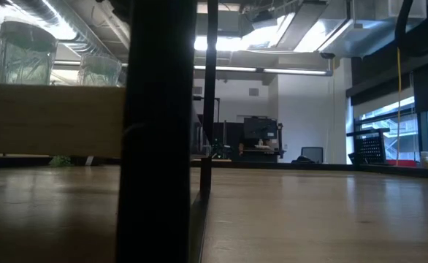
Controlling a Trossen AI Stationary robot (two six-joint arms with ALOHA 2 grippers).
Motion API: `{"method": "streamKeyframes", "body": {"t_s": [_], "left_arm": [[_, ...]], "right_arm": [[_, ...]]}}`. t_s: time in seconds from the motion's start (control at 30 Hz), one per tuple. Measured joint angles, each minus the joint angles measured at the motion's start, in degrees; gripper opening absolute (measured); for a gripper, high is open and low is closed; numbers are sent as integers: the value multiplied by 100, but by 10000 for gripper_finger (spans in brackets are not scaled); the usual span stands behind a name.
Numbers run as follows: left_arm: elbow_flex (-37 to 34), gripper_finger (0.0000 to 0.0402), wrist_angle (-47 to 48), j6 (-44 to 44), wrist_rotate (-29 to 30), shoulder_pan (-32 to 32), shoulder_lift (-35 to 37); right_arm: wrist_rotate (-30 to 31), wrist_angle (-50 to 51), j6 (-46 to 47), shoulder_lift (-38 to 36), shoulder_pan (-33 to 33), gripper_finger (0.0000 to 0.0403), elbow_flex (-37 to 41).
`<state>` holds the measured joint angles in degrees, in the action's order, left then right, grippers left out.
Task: Pick and place medicine bottles onto shelf by color
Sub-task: Put the big white pill bottle on the shelf aligned with the other big white pill bottles
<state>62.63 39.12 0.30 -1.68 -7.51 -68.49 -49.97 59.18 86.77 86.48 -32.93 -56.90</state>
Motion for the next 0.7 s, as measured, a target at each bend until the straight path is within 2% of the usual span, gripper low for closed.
{"method": "streamKeyframes", "body": {"t_s": [0.1, 0.43, 0.7], "left_arm": [[0, 156, 2, 221, -192, 0, 0], [0, 156, 120, 387, -196, 0, 0], [0, 156, 117, 327, -193, 0, 0]], "right_arm": [[87, -20, 1, 0, 2, 193, 0], [529, -145, -1, 0, 2, 193, -2], [535, -181, -1, 0, 2, 193, -2]]}}
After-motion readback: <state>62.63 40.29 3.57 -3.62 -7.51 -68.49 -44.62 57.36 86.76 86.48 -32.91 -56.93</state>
